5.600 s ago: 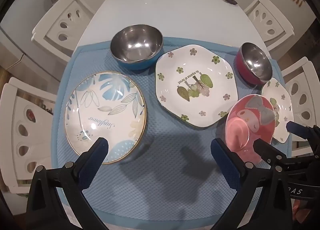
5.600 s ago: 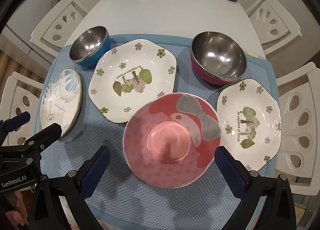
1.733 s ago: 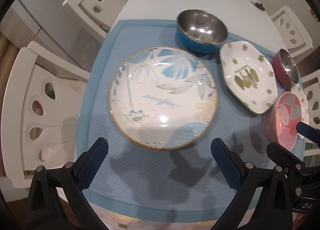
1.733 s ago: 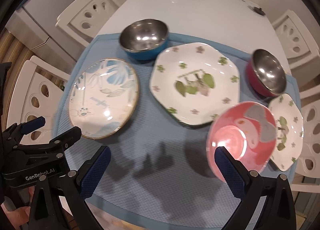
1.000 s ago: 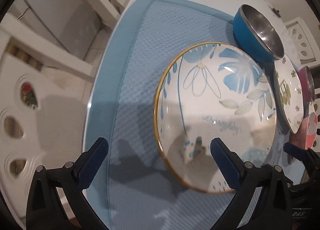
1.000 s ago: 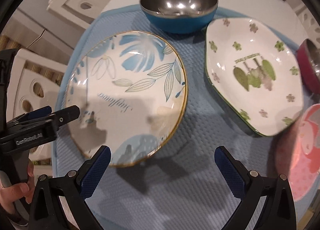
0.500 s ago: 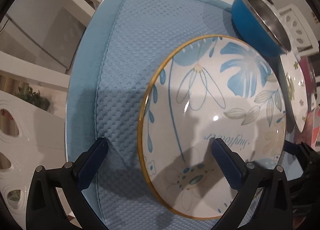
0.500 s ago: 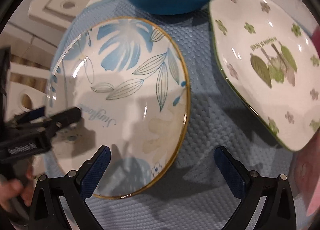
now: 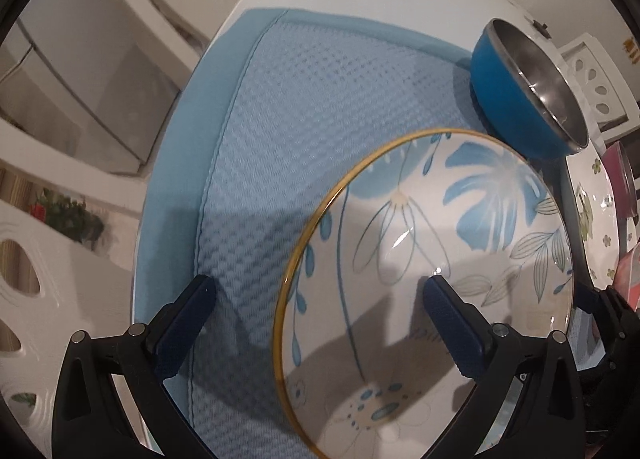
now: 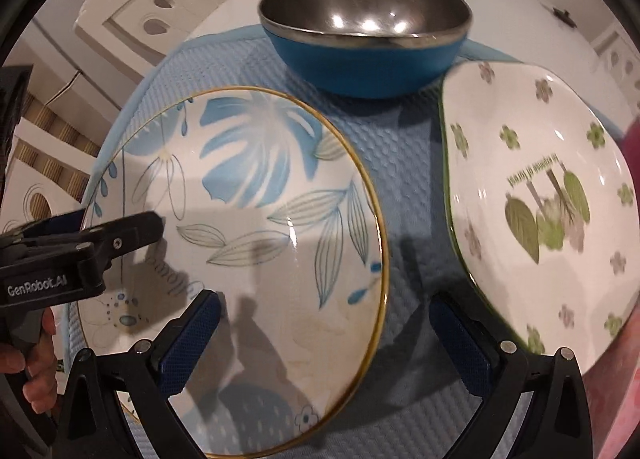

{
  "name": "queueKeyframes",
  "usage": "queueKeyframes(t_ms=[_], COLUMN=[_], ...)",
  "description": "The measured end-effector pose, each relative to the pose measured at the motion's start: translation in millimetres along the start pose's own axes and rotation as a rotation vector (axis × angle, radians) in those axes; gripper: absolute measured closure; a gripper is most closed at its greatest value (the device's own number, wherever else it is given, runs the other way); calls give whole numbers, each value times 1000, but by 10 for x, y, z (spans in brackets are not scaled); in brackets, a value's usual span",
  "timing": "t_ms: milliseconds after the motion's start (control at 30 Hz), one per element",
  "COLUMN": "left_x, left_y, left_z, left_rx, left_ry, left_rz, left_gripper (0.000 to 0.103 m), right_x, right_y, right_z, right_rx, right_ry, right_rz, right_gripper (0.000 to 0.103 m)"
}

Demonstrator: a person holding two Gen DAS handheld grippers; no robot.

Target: Organize plates and bowls

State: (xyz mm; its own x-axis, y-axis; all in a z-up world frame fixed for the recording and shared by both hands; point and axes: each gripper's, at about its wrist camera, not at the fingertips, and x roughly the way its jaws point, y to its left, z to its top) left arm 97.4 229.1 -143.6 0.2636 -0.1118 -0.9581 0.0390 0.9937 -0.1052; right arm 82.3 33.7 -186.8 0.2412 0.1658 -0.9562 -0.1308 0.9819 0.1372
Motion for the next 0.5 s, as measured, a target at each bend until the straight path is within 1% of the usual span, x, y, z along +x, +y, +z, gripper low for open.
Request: queueKeyframes(t_ms=[33,67,100,133,167,233,300,367,500], left_x=[-29,-79,-114,-129,-102,-113,-113,-152,-175], left_y=[-29,-45,-70,-98,-118,-139,-130,-134,-191], left_z=[-3,1,-2,4,1,-10,-13,-64,-86], left_rx=[9,20,35,51,58,60,53,58,89], left_ry=[-24,-54,-72,-80,-81,-90,-84,-74,-65], left_rz=[3,3,-14,-20,-6,2,0,6,20], left_gripper=[18,29,54,58,58,58,58,59,59], right_x=[-23,-50,-91,-112,-129,-157,-167,-187,-182], right_y=[14,33,22,6,4,63,98,102,-24], right_z=[5,22,44,36,21,53,82,114,160], right_rx=[-8,-18,-24,-29,-33,-54,-55,-33,16], right_ry=[1,-2,-10,-25,-33,-34,-30,-26,1], right_rz=[4,11,15,28,46,67,69,79,114], right_gripper=[2,7,12,25,35,44,45,49,52])
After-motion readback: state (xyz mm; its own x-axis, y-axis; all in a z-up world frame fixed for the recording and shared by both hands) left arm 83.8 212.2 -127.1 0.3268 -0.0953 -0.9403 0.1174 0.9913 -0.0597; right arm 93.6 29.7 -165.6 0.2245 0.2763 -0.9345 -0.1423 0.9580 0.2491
